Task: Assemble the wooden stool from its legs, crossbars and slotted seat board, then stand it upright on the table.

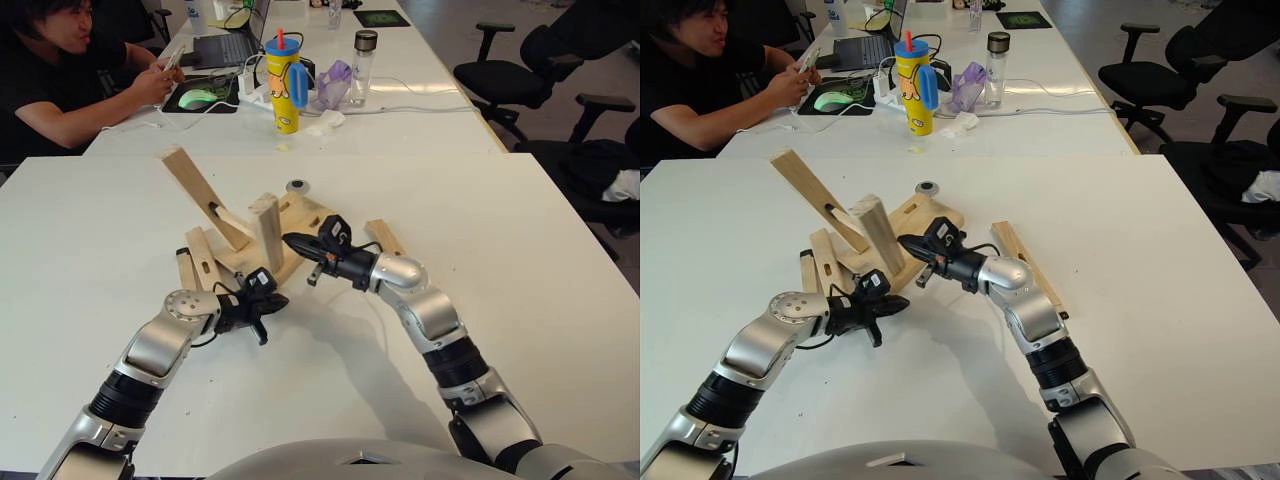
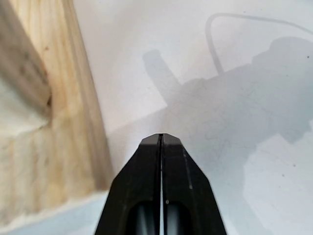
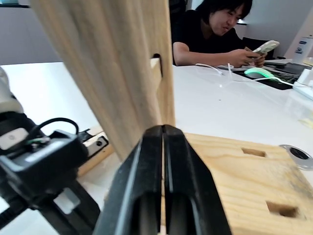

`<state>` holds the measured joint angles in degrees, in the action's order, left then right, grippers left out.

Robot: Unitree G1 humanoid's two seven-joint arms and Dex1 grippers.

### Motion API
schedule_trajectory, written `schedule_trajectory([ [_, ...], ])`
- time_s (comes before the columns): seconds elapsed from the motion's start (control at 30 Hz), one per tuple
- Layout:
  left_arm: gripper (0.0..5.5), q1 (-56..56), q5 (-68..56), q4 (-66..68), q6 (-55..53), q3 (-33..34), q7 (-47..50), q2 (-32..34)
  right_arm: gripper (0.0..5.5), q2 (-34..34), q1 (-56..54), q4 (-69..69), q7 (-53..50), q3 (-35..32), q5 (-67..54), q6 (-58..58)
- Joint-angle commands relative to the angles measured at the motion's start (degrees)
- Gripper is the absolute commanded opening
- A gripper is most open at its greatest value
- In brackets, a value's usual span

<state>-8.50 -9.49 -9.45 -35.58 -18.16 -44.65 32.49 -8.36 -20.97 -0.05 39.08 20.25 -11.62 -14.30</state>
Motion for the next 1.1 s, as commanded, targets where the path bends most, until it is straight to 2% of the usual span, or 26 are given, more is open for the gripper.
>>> schedule_trajectory([
  [0.03,0.02,1.95,1.21,1.81,-1.19,-1.75,-1.20,1.73,0.00,0.81,-0.06,-3.07,1.19,2.43,0.27,-0.97],
  [0.13,0.02,1.76,1.40,2.52,-0.75,-1.77,-1.27,1.72,0.00,2.00,-0.33,-3.92,1.36,4.01,0.29,-1.62],
  [0.23,0.02,1.43,2.11,2.17,-0.39,-2.76,-1.08,1.54,0.00,1.04,-1.93,0.47,-1.34,1.39,2.21,-0.94],
  [0.37,0.02,2.48,1.82,-0.05,-1.29,-2.57,0.66,0.37,0.00,-2.67,-6.37,11.60,-2.17,-2.87,5.11,3.48],
  [0.6,0.02,2.15,4.02,-4.74,-3.50,-4.60,5.01,-1.37,0.00,-0.26,-17.75,39.01,-7.67,-3.83,12.36,15.68],
  [0.7,0.02,0.31,5.71,-5.37,-4.42,-5.61,6.90,-2.35,0.00,-0.78,-24.54,54.39,-11.86,-2.74,17.63,20.34],
  [0.8,0.02,-0.01,6.65,-5.60,-4.59,-6.23,8.54,-3.30,0.00,-1.65,-28.24,63.12,-11.41,-0.60,21.99,21.44],
  [1.1,0.02,-0.66,9.93,-3.24,-4.54,-5.85,15.35,-8.33,0.00,-1.72,-33.64,73.83,-4.33,3.91,30.56,24.25],
])
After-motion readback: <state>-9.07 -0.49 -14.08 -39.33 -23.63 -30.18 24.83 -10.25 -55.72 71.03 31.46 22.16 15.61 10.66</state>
